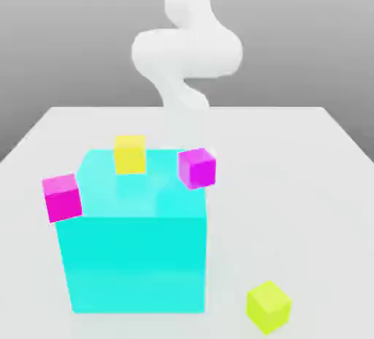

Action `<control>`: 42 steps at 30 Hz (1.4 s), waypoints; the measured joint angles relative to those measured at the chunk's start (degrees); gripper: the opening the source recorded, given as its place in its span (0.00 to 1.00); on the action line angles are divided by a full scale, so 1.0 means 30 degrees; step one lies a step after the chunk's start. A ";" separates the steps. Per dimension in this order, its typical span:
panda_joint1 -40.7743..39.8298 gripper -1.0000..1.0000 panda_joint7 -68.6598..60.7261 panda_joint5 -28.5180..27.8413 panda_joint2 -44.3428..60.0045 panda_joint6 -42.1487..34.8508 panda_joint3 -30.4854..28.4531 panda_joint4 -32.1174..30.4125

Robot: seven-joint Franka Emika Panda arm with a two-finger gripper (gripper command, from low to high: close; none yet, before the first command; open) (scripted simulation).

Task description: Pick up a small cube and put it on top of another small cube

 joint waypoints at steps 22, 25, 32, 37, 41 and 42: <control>0.2860 0.50 -0.3695 -0.0580 1.5357 0.6350 0.1460 -0.2881; 0.3131 0.50 -0.4005 -0.0908 1.7442 0.7217 0.1606 -0.3247; 0.3692 0.00 -0.3584 -0.1684 2.1399 1.0153 0.1041 -0.2708; 0.3718 0.00 -0.3518 -0.1764 2.1644 1.0340 0.1002 -0.2661; 0.3443 0.00 -0.3805 -0.1393 1.9762 0.8826 0.1362 -0.3034; 0.3371 0.00 -0.3921 -0.1240 1.9099 0.8296 0.1465 -0.3164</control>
